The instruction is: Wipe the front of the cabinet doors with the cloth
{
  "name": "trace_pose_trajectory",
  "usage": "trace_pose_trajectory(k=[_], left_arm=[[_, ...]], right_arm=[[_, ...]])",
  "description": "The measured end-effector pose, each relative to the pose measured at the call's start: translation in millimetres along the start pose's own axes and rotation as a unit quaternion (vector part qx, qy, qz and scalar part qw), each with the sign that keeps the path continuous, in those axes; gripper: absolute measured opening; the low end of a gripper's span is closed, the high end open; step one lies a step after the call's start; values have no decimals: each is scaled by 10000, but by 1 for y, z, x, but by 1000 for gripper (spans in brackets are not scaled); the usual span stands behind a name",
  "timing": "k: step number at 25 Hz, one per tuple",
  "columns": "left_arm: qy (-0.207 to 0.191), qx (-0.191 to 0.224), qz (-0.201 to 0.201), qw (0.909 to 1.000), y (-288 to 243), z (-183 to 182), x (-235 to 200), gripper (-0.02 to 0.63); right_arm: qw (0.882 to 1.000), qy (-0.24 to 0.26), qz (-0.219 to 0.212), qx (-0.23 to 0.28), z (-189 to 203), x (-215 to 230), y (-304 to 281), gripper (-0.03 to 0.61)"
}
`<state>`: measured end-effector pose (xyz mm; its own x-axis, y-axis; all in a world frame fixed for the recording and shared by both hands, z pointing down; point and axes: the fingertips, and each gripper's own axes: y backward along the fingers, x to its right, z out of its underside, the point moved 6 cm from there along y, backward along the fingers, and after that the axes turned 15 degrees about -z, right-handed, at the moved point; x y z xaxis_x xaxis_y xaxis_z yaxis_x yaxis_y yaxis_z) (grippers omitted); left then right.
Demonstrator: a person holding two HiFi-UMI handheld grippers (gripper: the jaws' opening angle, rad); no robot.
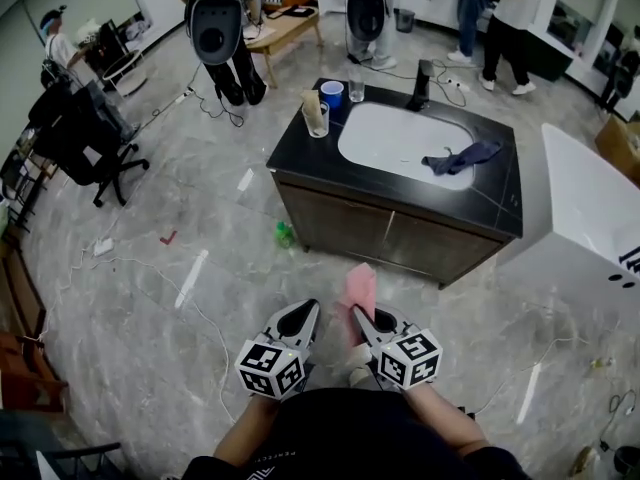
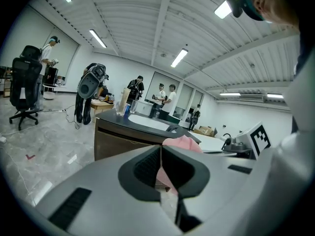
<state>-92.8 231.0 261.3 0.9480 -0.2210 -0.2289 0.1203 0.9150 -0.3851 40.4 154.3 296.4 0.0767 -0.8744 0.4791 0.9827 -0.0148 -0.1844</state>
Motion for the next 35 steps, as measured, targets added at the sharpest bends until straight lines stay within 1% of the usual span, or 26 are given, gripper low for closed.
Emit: trace_pose_trajectory(k=[4,13,17,23,35], left_arm=[[8,-28,165,9999,-14,-12,-30,17],[95,-321,472,9983,-41,-36,-101,17],[60,-355,613,9975,-54,-49,-123,17],[7,-454,817,9956,-69,-59,-148,17],[-31,-752,1180,9902,-91,-67,-218,17]], right_arm=[[9999,24,135,16,-8,1,-30,44],[9984,-137,547,-84,-19,0,-90,44],[9975,-189,670,-129,-23,2,-112,44],[9962,-251,831,-61,-32,7,-144,44],[9918,-492,1171,-131,-30,-1,-214,44]])
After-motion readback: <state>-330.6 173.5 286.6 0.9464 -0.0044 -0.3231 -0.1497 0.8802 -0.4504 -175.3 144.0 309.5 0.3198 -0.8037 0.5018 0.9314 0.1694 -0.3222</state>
